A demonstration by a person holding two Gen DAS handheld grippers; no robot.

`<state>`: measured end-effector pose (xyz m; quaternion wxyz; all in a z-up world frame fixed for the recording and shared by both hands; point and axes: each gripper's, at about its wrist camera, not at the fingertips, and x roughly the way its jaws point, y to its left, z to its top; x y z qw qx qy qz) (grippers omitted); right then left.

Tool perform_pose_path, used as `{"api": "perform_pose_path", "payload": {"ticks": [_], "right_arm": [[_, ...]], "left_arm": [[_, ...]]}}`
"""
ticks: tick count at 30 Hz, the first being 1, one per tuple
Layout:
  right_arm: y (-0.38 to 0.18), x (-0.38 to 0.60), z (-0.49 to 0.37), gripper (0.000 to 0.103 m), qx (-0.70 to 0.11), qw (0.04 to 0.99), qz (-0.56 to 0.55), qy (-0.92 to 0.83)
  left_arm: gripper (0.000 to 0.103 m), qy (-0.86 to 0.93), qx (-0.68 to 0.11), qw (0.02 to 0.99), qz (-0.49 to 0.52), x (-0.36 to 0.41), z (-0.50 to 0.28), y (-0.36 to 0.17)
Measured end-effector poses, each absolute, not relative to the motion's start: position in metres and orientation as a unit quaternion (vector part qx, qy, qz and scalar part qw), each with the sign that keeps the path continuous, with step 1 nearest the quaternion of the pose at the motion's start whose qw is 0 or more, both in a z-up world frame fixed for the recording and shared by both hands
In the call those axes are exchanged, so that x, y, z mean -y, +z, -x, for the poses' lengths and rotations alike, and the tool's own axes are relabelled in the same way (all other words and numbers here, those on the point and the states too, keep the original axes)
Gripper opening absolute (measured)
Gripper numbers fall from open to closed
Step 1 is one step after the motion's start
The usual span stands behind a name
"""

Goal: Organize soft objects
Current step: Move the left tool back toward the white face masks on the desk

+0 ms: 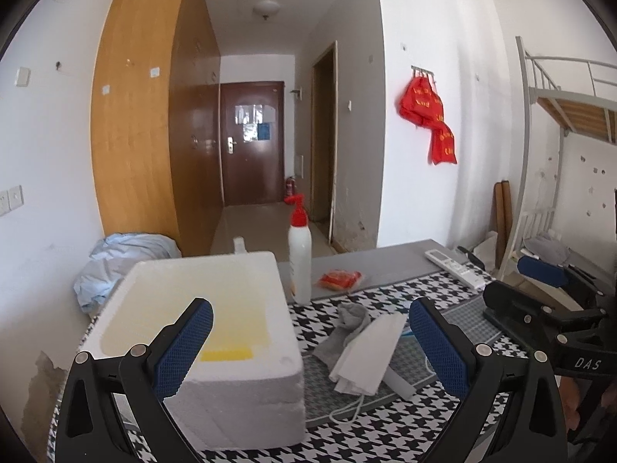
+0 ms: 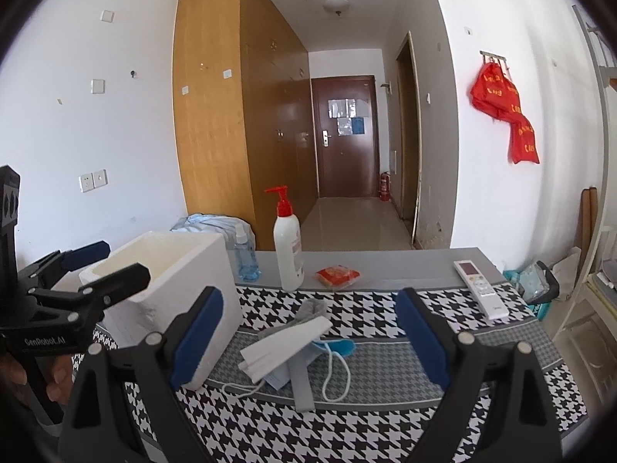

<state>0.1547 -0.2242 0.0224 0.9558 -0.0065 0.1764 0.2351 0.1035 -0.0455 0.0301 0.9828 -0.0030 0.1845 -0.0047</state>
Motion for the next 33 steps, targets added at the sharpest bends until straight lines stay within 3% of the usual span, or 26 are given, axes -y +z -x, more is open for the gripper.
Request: {"api": "perform_pose_path", "payload": {"ticks": [33], "right_arm": [[-0.006, 0.241, -0.170, 0.094, -0.213, 0.951, -0.002, 0.223]], "left_arm": [[0.102, -0.026, -0.205, 0.978, -0.008, 0.072, -0.110, 0.010]]}}
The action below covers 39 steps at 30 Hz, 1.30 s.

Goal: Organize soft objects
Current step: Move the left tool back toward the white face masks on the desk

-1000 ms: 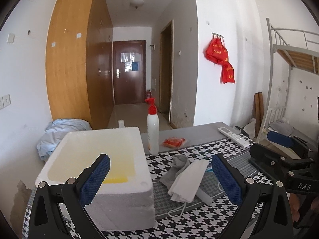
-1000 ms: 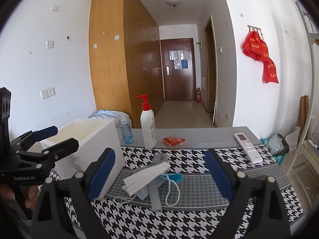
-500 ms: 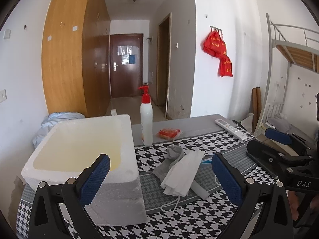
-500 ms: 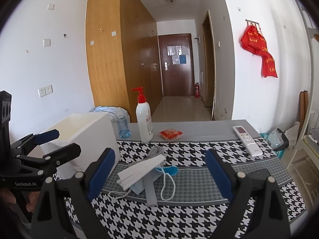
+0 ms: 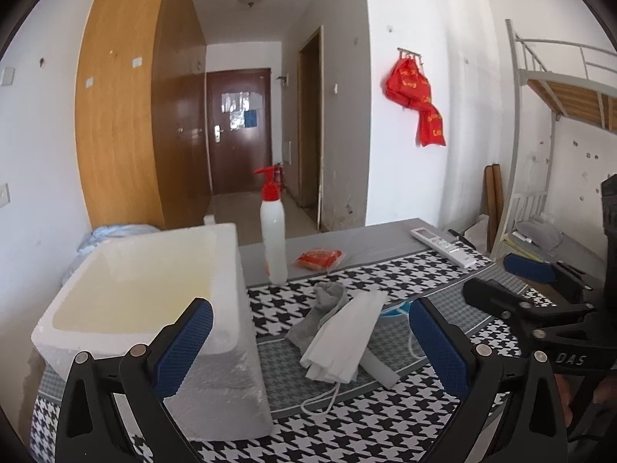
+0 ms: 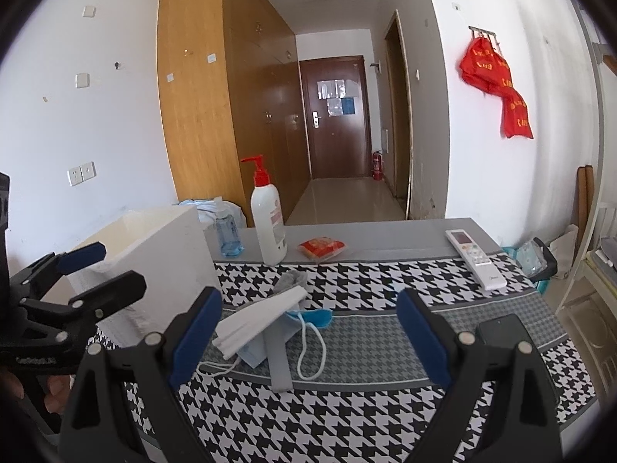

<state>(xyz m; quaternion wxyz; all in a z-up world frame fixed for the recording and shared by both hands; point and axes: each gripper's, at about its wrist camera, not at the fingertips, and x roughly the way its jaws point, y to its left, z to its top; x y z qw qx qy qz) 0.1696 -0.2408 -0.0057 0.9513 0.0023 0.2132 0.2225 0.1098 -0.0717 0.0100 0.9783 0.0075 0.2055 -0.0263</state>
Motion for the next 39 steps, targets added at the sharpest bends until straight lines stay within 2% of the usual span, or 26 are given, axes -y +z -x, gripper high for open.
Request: {"api": "perform_pose_path", "payload": {"ticks": [39], "right_arm": [[-0.029, 0.276, -0.194, 0.094, -0.254, 0.945, 0.003, 0.204]], "left_arm": [[0.102, -0.043, -0.270, 0.962, -0.021, 0.115, -0.152, -0.021]]}}
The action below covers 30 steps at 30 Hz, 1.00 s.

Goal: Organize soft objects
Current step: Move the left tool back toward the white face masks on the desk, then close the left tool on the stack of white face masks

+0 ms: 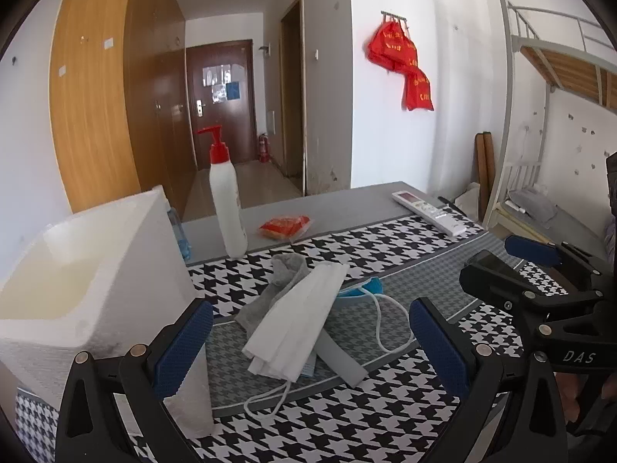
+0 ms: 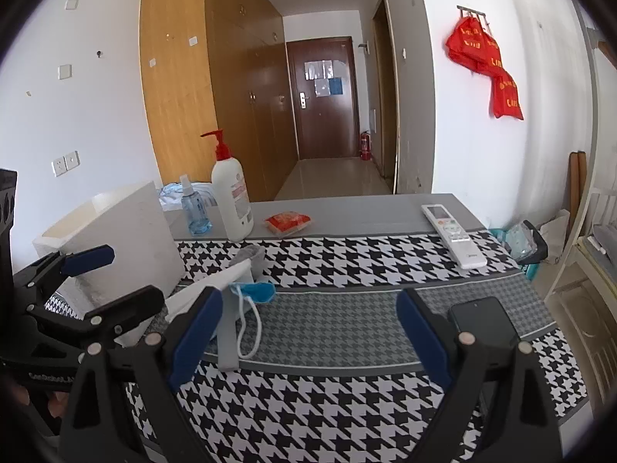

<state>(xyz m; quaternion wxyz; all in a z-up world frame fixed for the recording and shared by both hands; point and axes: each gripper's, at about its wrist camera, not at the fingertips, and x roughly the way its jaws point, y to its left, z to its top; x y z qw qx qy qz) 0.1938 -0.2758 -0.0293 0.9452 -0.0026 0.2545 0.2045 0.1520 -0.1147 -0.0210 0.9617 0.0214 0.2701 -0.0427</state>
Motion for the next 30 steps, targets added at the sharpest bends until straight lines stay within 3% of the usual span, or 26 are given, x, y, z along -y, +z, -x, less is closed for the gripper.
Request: {"api": "perform_pose_path", "payload": {"ticks": [23, 30], "right_arm": [[-0.046, 0.279, -0.213, 0.094, -0.284, 0.936, 0.010, 0.208], [-0.049, 0.279, -0.217, 0.094, -0.288, 0.933, 0.014, 0.214]], "left_arm": [[0.101, 0.014, -0.299, 0.953, -0.032, 0.117, -0.170, -0.050], [0.084, 0.018, -0.322, 0.946, -0.026, 0.116, -0.179, -0.058]]}}
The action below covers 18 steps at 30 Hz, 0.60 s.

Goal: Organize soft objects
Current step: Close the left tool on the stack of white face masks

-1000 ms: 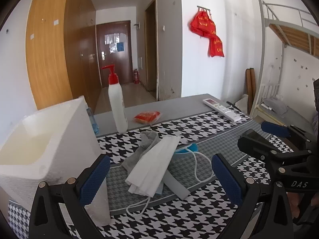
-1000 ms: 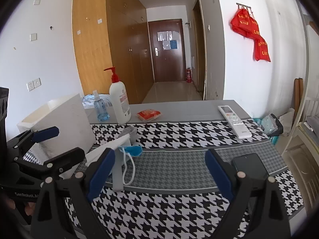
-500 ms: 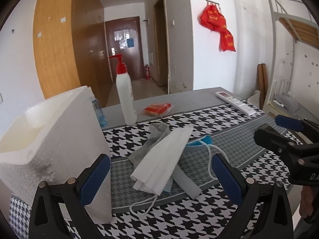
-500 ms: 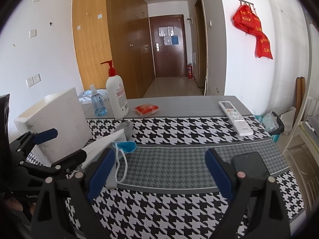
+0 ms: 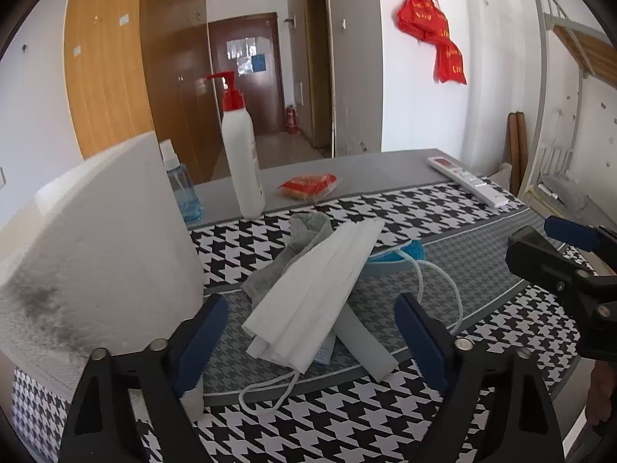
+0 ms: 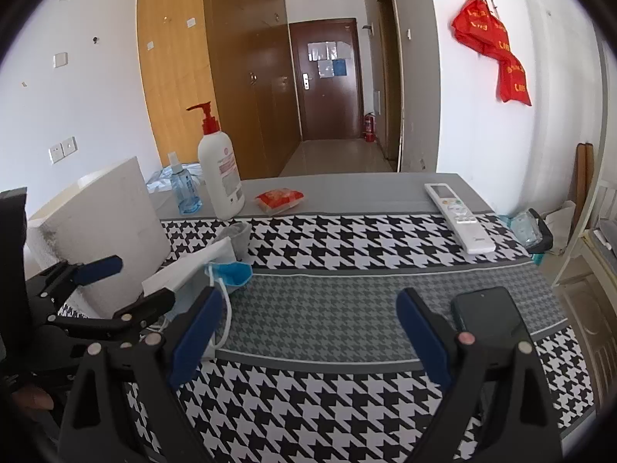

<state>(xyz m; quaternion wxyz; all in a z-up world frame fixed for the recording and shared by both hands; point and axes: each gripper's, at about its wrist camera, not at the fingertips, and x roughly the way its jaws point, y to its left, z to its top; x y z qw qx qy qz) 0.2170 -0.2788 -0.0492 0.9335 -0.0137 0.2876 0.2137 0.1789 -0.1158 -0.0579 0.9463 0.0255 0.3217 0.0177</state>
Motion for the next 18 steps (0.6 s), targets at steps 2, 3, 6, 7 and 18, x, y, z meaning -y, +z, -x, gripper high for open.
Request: {"api": "perform_pose_path", "payload": {"ticks": [2, 3, 6, 7, 18], "right_arm": [[-0.050, 0.277, -0.218, 0.094, -0.290, 0.932, 0.014, 0.216], [-0.051, 0.276, -0.219, 0.094, -0.291, 0.931, 0.014, 0.220], [-0.052, 0.272, -0.221, 0.094, -0.294, 0.929, 0.016, 0.226], [-0.053, 0.271, -0.222, 0.094, -0.295, 0.928, 0.017, 0.228], [-0.057, 0.247, -0.231, 0.094, -0.305, 0.917, 0.040, 0.253]], "left_arm": [[0.079, 0.022, -0.323, 0.946, -0.029, 0.116, -0.180, -0.059], [0.076, 0.027, -0.325, 0.945, -0.032, 0.116, -0.181, -0.061], [0.068, 0.032, -0.334, 0.941, -0.037, 0.116, -0.184, -0.065], [0.064, 0.033, -0.337, 0.940, -0.039, 0.116, -0.186, -0.066], [0.042, 0.041, -0.358, 0.931, -0.052, 0.109, -0.191, -0.074]]}}
